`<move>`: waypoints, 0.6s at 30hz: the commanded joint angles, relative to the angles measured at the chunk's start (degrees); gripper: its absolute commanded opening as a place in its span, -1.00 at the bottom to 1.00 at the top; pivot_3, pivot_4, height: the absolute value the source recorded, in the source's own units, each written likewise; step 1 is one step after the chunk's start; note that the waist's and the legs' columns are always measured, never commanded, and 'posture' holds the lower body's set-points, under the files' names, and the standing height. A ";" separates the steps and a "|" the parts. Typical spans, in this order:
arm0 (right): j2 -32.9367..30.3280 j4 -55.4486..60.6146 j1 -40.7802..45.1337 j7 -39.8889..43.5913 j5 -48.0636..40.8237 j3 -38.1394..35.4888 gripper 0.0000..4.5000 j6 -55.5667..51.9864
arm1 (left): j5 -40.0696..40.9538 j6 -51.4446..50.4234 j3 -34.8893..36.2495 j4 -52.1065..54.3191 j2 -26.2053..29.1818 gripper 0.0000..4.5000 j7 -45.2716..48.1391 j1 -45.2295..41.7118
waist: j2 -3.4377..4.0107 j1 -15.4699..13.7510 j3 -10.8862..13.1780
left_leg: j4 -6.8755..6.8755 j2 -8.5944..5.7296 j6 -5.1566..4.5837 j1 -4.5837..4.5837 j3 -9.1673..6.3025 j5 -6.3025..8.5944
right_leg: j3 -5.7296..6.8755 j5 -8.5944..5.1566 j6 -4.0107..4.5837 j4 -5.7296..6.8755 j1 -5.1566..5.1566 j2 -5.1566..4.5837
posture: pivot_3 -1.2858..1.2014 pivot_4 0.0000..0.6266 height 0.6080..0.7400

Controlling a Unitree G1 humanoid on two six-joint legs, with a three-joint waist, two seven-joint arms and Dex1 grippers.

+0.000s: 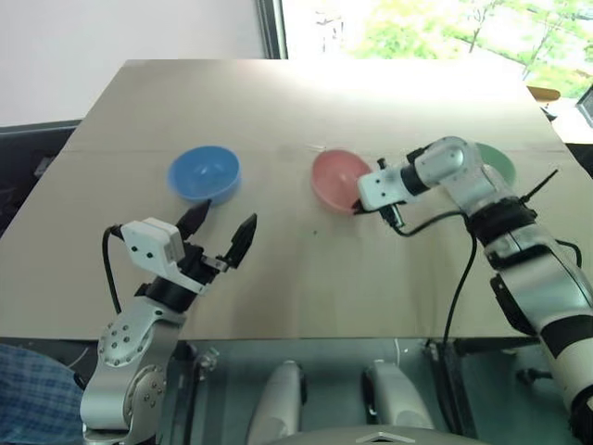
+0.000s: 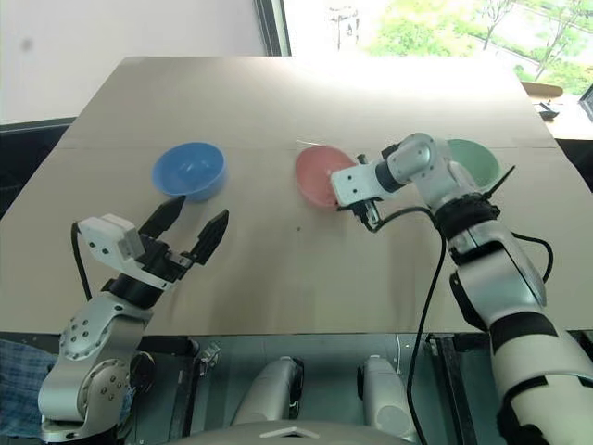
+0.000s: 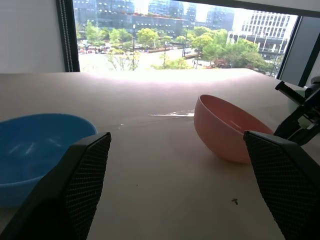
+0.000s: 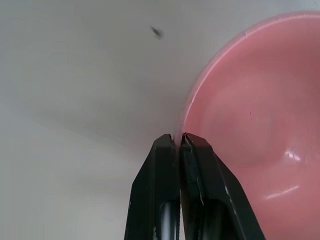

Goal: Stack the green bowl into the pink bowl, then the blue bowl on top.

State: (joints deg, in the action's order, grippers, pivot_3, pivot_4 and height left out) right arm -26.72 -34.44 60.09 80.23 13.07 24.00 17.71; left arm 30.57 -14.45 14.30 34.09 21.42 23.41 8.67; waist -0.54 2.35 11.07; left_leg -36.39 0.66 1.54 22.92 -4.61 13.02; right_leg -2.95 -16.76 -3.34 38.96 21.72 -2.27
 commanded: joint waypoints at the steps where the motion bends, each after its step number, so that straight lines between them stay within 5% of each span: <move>1: -1.84 22.23 -5.59 3.12 -2.83 -0.12 -0.97 -12.27 | 1.82 -1.97 -0.16 -0.67 1.64 1.00 1.30 -2.27 | 0.00 0.02 0.00 | 0.00 0.00 0.00 -0.01 0.00 0.00 | 0.00 0.00 0.00 0.02 0.00 0.00 | 0.03 -0.52 1.00; 12: -5.77 34.82 -8.60 4.52 -4.44 -0.14 0.94 -26.47 | 1.89 -3.36 -1.57 -2.27 2.81 1.00 3.47 -4.83 | -0.02 -0.15 -0.01 | -0.04 -0.03 0.01 -0.01 -0.16 -0.01 | 0.17 0.00 0.00 0.01 -0.05 -0.01 | 0.03 -0.52 1.00; 18: -10.74 40.04 -10.14 3.47 -11.53 -7.13 0.98 -37.19 | 1.58 -3.04 -2.30 -4.08 2.80 1.00 5.48 -7.36 | -0.03 -0.45 -0.01 | -0.05 -0.06 0.01 0.07 -0.24 -0.01 | 0.27 0.00 0.00 -0.05 -0.08 -0.06 | 0.03 -0.52 1.00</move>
State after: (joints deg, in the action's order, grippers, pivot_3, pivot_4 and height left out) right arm -36.78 3.06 49.96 85.50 3.82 20.68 -17.03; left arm 31.72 -18.27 12.37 29.53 23.85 27.91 2.05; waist -0.56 1.91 11.06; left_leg -36.45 0.59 1.55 22.99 -4.85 13.02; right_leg -2.68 -16.76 -3.34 38.90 21.64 -2.33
